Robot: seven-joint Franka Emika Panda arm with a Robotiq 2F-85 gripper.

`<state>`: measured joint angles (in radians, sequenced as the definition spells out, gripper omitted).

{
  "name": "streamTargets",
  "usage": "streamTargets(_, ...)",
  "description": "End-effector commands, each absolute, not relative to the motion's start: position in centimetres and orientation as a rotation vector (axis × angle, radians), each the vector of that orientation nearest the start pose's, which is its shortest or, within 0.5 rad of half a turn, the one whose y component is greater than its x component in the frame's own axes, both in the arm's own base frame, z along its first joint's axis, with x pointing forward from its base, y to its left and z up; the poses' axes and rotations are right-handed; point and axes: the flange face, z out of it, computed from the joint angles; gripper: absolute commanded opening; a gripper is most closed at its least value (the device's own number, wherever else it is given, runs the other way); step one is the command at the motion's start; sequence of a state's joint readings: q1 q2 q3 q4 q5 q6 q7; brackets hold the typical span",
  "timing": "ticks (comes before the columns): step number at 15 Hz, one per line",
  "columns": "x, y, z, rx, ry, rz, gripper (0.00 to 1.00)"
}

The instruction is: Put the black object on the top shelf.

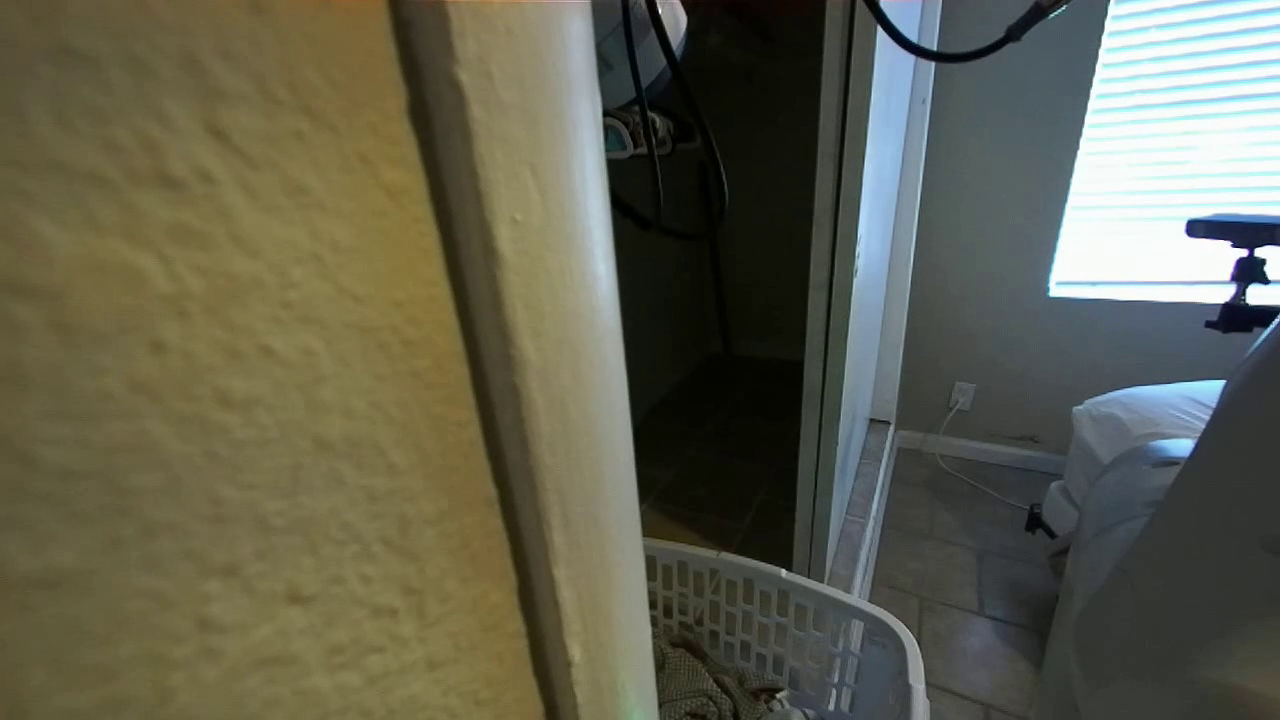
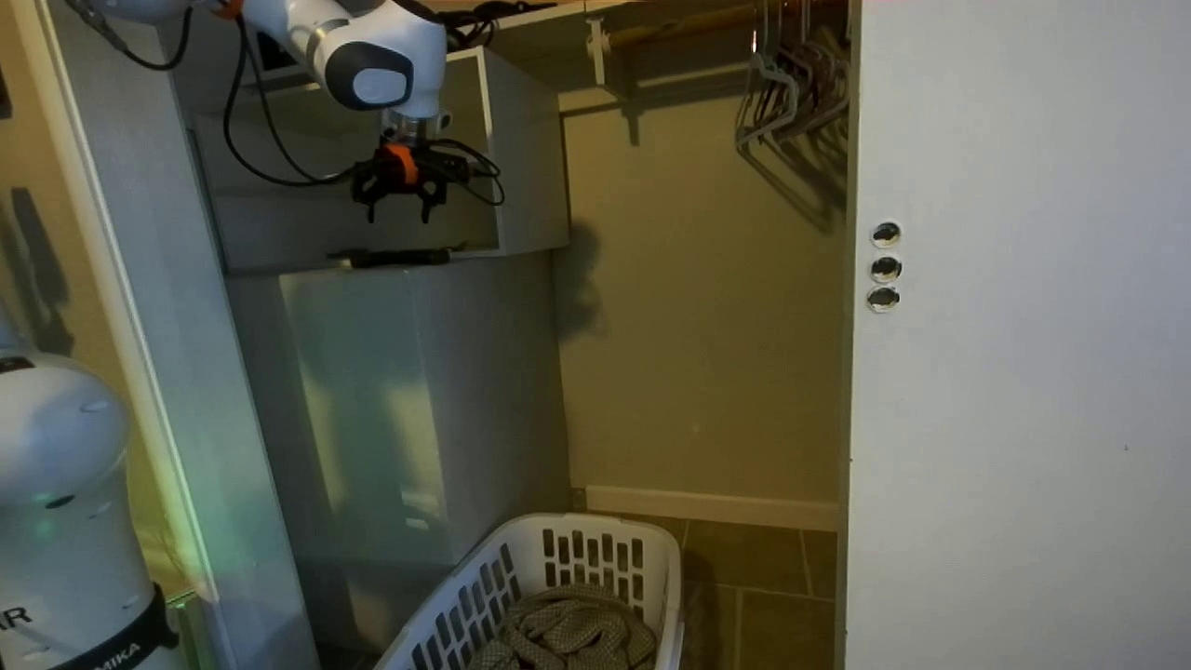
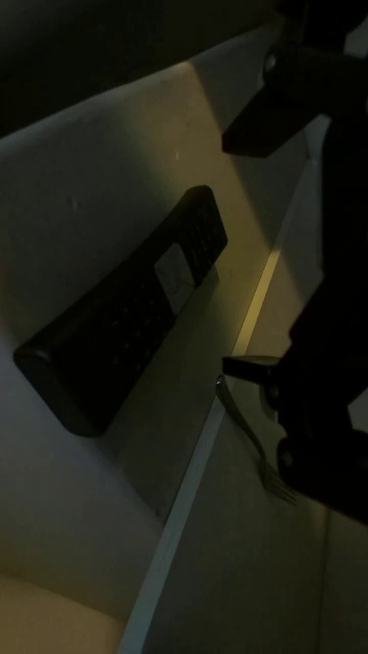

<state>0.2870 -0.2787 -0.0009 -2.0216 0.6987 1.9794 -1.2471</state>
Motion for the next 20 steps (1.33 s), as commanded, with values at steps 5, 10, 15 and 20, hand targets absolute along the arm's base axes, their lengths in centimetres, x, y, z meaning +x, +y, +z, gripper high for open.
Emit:
streamTargets(5, 47.3, 21.4, 60.2, -2.081, -1.470, -0.682, 1.00)
streamTargets(10, 49.0, 23.9, 59.4, -2.213, -1.334, -0.825, 1.00)
streamTargets(15, 49.1, 24.6, 58.4, -2.217, -1.339, -0.835, 1.00)
streamTargets(20, 49.7, 24.6, 58.0, -2.251, -1.327, -0.834, 1.00)
